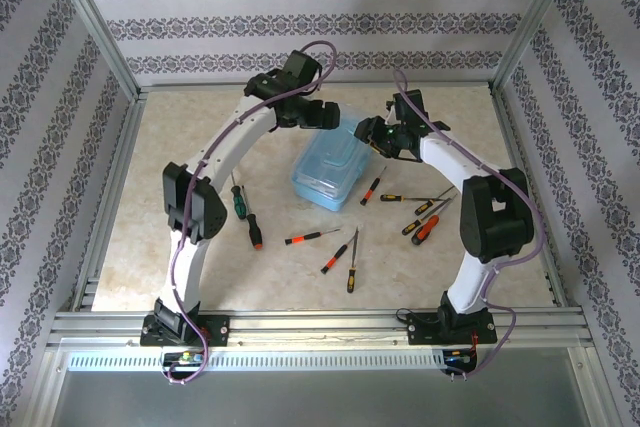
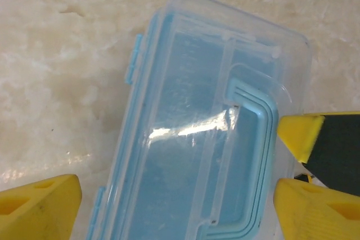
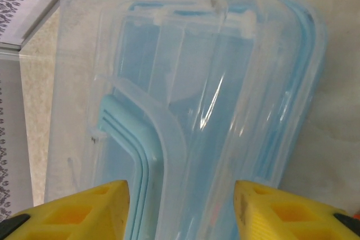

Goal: Pack the tool kit

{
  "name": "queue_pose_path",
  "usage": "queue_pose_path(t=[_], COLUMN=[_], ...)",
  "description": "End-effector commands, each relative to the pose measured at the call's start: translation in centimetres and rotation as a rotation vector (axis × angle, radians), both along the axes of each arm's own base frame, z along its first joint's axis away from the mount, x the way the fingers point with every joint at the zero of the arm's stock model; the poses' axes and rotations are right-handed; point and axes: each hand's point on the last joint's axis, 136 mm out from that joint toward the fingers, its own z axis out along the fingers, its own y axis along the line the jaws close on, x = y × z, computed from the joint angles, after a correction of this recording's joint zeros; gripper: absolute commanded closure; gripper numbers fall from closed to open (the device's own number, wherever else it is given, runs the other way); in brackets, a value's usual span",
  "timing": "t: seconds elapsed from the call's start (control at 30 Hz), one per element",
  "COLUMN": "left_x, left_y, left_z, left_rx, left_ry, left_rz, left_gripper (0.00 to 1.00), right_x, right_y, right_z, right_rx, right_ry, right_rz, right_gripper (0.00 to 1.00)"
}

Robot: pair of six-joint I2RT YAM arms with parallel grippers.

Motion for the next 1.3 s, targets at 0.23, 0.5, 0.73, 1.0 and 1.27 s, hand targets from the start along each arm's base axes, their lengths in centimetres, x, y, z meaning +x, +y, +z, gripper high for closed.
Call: queue_pose_path(t=[0.23,0.5,0.73,1.0,1.27], left_x=[-1.5,-1.8,-1.9,-2.1,-2.4], left_y=[1.2,2.0,0.6,1.1,1.3], left_z=[-3.4,-4.8,-5.7,-7.8,-8.5], left_rx=[0.171,0.211,0.150,0.186,0.164], left_ry=[0.085,0.113,0.149,0.201,0.234], left_rz=[-0.073,-0.059,-0.120,-0.114,-0.102], left_gripper=[0.06,0.07,0.05,0.06,0.24], right_x=[2.5,0.6,-3.2,-4.8,-4.4], right_y=[3.4,0.0,-1.2,-1.5,-0.8], right_z=[1.6,4.8,2.5,-0.1,-1.5], right_rx=[0.062,0.098,0.125,0.220,0.326], right_ry=[-0.071,-0.129,-0.112,-0.107,-0.112], right_rz=[0.144,0.093,0.108,0.087,0.102], right_gripper=[0.46,0.42,0.34,0.32,0.32])
